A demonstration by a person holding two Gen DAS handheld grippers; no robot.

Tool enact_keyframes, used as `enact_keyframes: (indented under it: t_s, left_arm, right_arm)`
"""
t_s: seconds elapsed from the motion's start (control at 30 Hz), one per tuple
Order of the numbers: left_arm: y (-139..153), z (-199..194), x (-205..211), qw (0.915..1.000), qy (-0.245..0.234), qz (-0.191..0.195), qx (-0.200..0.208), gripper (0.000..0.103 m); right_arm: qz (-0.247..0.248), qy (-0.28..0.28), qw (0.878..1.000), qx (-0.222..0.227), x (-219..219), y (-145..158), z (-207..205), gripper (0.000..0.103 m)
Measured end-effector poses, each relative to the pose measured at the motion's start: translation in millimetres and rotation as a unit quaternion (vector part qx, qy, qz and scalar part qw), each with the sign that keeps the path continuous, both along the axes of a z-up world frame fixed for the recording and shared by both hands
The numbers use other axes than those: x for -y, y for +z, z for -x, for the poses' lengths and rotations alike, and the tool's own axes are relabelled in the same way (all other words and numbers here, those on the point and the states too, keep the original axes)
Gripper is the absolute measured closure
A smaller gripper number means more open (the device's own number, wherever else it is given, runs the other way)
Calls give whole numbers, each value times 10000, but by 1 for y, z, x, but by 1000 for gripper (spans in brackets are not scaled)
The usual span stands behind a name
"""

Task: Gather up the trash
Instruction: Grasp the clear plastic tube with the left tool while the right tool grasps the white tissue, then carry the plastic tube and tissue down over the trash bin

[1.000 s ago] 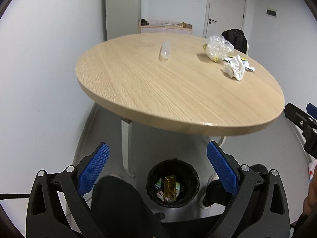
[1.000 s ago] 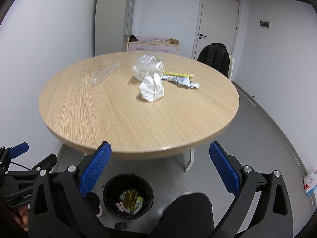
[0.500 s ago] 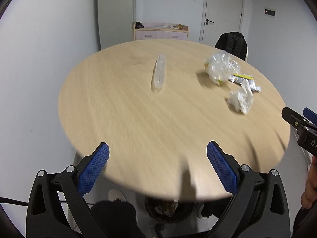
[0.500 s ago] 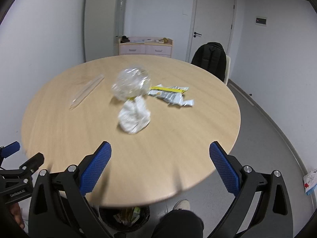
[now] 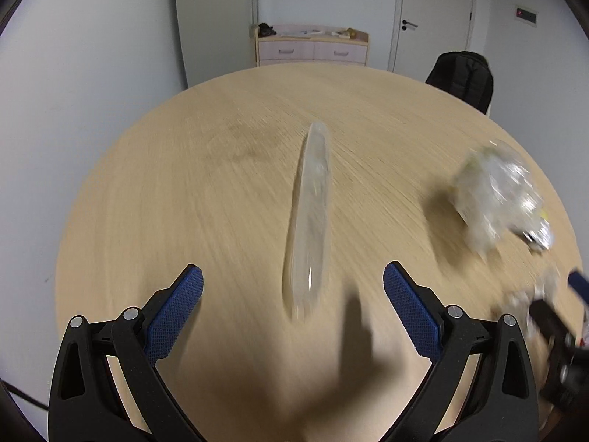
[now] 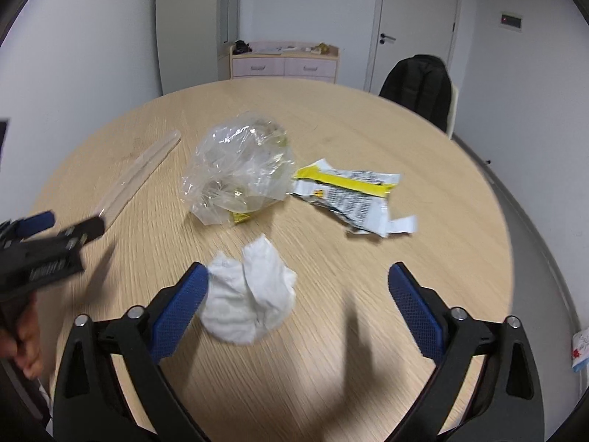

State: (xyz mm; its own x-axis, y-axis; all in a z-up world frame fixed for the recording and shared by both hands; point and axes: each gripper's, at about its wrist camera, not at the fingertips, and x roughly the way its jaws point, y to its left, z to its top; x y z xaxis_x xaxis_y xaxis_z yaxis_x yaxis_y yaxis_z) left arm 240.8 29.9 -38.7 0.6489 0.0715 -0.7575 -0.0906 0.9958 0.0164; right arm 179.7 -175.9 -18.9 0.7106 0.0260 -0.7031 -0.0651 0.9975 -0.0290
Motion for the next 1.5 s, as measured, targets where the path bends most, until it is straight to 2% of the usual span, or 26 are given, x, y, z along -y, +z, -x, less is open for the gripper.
enact_keyframes:
  t_s: [0.1,0.27,0.43,0.47,0.6,0.63,0.73,0.9,1.13,1.5]
  left_arm:
    - [-4,-25,1,9999,28,-46,-144,12]
    - [-7,-47,4,9996,64,-43,-259,30]
    - [-11,-52,8,9992,80,-107,-374,49]
    - [-12,-52,8,9991,89,-101,-402,55]
    - [-14,-53,9,9991,104,-171,-384,65]
    - [-14,-53,9,9991,88,-163,-379,71]
    - [-15,-50,12,9990,69,-164,-407,78]
    - [-13,-42,12,9993,77,-53,-366,79]
    - [-3,-21,15,9998,43,-53,-212,79]
    - [9,17,15,9998,31,43,-166,79]
  right_arm:
    - [-141,60,9997,-176,-2,-10,-11,23]
    - [-330,86,9990,-302,-1,-20,-17,39]
    - [-400,226,9984,-333,-4,-22,-14,60]
    - [-399,243,9983,-338,-5,-23,-14,63]
    - [-372,323,9981,-372,-9,-25,-13,74]
    - [-369,339,9980,-374,-9,-26,-11,77]
    - [-333,359,9981,-367,-11,-27,-8,85]
    - [-319,384,9981,-348,-9,-27,-1,90]
    - [-329,355,9984,-304,-9,-23,10,91]
    - [-261,280,9992,-110,-8,4,42,91]
